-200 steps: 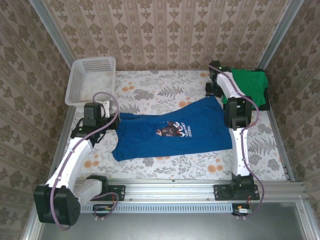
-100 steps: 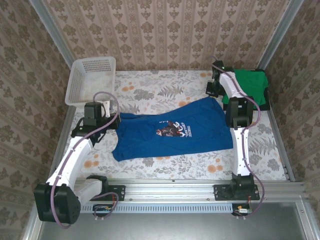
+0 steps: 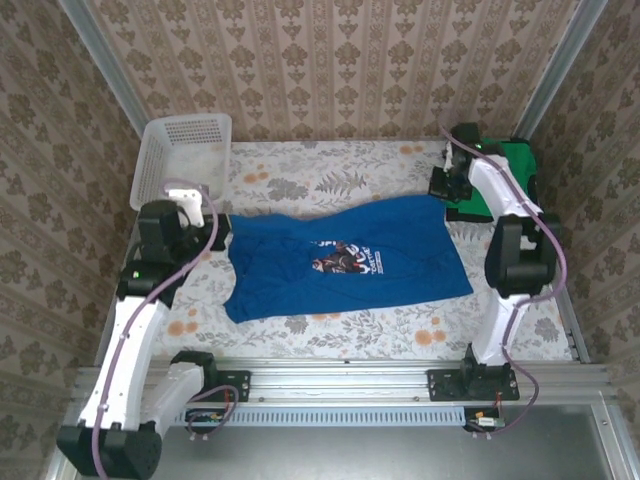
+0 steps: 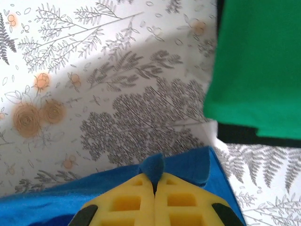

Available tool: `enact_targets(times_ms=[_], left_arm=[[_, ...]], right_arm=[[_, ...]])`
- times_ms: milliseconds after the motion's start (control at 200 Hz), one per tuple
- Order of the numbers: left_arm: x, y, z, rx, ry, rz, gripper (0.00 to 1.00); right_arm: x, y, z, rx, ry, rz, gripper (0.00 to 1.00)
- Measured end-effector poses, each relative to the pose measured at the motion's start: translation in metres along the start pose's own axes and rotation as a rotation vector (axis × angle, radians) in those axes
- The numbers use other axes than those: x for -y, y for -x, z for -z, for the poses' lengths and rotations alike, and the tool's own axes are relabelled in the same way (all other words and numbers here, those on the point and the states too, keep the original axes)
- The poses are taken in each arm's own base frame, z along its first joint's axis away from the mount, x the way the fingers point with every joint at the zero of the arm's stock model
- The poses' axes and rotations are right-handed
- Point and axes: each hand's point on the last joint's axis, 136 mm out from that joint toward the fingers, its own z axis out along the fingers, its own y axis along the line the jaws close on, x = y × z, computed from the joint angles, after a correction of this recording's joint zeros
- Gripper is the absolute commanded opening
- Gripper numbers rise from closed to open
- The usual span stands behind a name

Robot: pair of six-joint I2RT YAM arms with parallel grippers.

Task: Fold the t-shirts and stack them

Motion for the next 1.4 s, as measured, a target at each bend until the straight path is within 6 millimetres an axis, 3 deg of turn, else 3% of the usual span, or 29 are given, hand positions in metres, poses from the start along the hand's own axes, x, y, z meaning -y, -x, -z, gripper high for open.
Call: enact_targets(times_ms=[195,290,370,575,835,1060,1130,1400], left_arm=[[-0.024,-0.091,-0.005,-0.149,0.047,0.101,0.0],[-0.031,-0.116,-0.007,-0.197,0.066,0.142,0.0],[-0.033,-0.12,-0.008,-0.202,0.076,0.161,0.0],[-0.04,-0.121,-0.01,-0.19,0.111,0.179,0.0],[-0.049,-0.137,-0.014,-0.216,0.143,0.208,0.0],[-0.054,-0.152,-0.018,-0.235,0.157,0.233,0.0],[-0.057,-0.156,-0.019,-0.237,0.165,0.238,0.0],[-0.067,-0.177,-0.02,-0.245,0.206,0.264,0.0]], right_arm=[[0.036,-0.046,-0.024,-0.054,0.038,-0.11,0.02],[0.049,-0.07,-0.032,-0.089,0.05,-0.166,0.02],[0.054,-0.079,-0.029,-0.091,0.051,-0.198,0.03],[0.059,-0.081,-0.008,-0.012,0.069,-0.236,0.08],[0.066,-0.103,-0.017,-0.053,0.051,-0.277,0.13],[0.088,-0.116,-0.022,-0.07,-0.019,-0.336,0.13],[0.094,-0.124,-0.021,-0.082,-0.034,-0.357,0.26],[0.102,-0.126,-0.001,-0.049,-0.058,-0.397,0.36]])
